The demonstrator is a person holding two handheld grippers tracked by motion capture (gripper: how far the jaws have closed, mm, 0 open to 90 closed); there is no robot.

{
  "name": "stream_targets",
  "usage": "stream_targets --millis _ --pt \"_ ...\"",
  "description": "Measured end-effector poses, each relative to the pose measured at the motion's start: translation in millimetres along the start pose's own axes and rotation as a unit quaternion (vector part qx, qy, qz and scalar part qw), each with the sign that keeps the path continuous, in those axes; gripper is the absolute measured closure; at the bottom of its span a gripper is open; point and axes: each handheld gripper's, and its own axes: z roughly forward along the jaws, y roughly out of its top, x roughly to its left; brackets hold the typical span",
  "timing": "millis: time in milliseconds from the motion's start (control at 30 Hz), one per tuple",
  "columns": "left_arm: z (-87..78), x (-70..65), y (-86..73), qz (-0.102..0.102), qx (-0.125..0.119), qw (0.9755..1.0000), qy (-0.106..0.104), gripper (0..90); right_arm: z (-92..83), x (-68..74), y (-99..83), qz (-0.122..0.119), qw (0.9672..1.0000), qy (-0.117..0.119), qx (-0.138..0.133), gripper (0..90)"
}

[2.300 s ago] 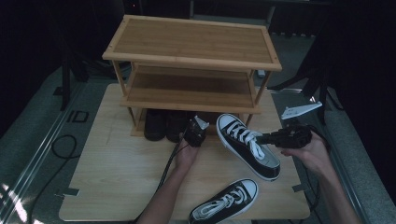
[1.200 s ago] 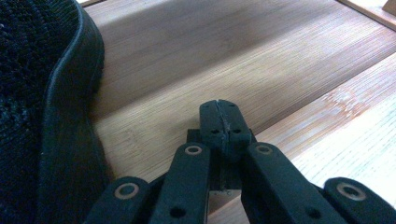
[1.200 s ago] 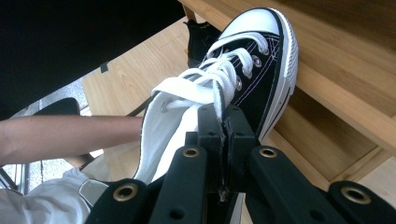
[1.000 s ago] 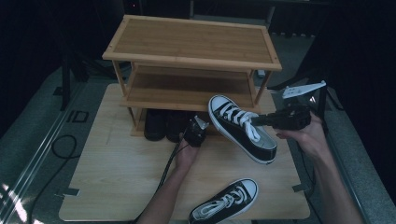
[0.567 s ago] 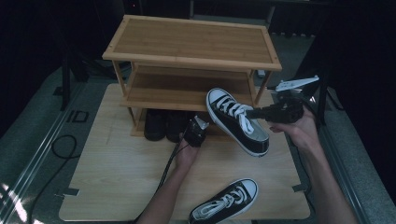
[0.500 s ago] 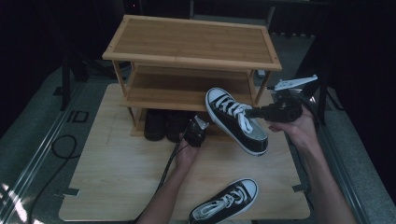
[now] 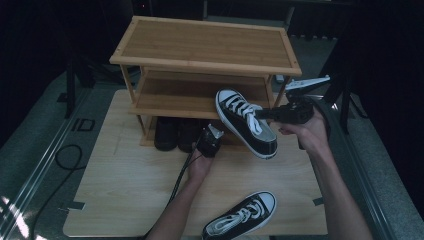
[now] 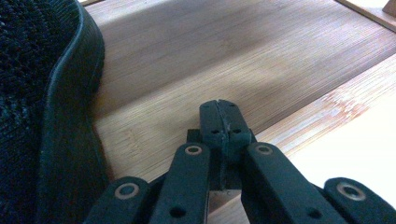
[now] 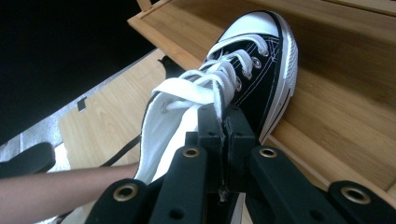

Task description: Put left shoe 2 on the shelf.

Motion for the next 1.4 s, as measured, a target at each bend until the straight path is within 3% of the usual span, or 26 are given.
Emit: stream_targets --millis 467,933,1233,1333,1400 --pt "0.0 0.3 0.0 0.0 0.0 1.0 -0.001 90.0 22.8 -5.6 12.6 0.025 0.9993 -0.016 -0.024 88.2" --pt "0.2 -0.2 0.0 -0.001 -0.001 1.0 0.001 90.0 35.5 -1.5 18.4 0.025 0.9981 -0.019 -0.053 88.2" --pt "0.0 -0.1 0.0 -0.001 0.0 1.0 0.0 90.0 45.0 -0.3 14.4 0.027 0.9974 -0.047 -0.047 88.1" --pt "0.0 -0.1 0.0 0.0 0.0 1.0 0.0 90.0 46.2 -0.6 13.1 0.03 0.9972 -0.045 -0.052 88.0" --pt "0.1 -0.2 -0.1 -0.001 -0.001 1.0 0.001 90.0 47.6 -1.1 10.8 0.028 0.9965 -0.06 -0.05 87.9"
